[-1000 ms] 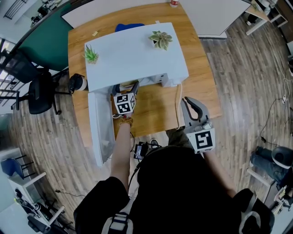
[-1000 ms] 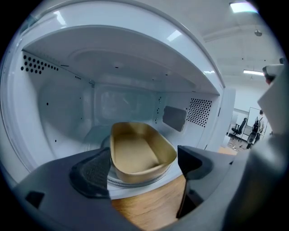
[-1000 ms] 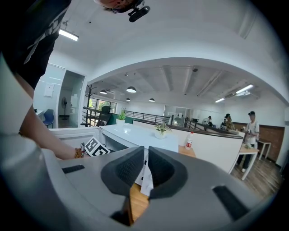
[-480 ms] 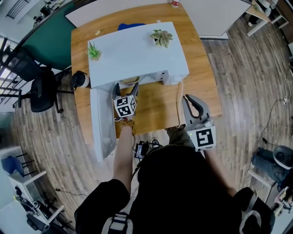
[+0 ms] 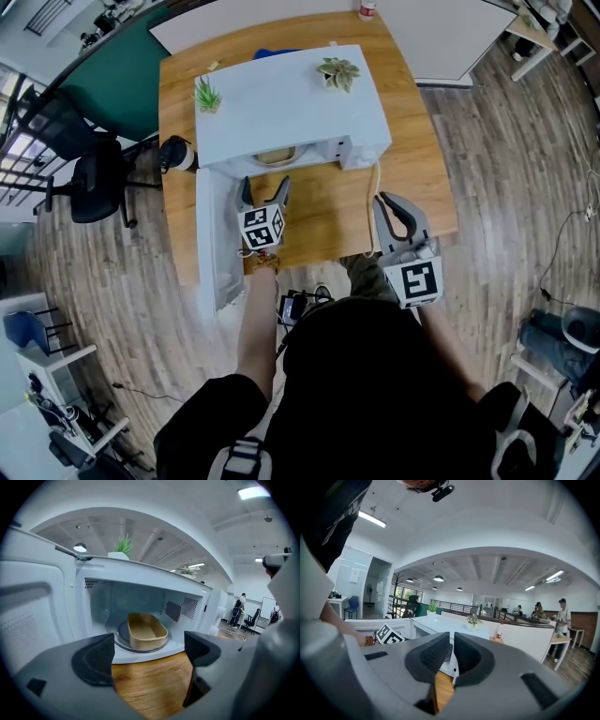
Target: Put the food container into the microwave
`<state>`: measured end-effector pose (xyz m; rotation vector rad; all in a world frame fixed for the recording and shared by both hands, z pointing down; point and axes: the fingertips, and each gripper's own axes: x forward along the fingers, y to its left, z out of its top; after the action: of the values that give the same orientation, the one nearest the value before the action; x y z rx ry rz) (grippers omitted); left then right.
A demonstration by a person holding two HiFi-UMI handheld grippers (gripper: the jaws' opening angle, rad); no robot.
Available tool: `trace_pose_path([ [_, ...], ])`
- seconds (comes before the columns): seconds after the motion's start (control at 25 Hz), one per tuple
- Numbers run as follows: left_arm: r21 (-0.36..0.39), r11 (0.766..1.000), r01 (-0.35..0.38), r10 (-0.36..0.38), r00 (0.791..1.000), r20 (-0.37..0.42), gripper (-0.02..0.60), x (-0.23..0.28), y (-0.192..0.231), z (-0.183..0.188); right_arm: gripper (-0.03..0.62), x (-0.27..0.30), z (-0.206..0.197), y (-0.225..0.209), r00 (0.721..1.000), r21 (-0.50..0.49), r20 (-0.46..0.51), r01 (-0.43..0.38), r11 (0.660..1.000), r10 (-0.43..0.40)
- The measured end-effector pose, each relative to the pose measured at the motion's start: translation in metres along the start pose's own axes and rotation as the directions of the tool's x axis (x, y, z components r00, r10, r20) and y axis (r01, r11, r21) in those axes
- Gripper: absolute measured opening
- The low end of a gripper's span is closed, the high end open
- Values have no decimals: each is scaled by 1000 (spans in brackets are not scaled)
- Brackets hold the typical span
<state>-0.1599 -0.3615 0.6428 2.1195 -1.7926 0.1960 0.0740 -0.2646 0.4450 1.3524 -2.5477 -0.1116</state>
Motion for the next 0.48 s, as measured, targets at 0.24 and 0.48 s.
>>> trace_pose_path([
  [0.24, 12, 999, 34, -35, 999, 36, 457, -34, -14, 10, 25, -12, 9, 19, 1000, -7, 25, -13, 1000, 13],
  [0.48, 21, 997, 80, -81, 995, 60, 457, -71, -30, 17, 25, -25, 17, 42, 999, -20, 32, -32, 999, 33],
])
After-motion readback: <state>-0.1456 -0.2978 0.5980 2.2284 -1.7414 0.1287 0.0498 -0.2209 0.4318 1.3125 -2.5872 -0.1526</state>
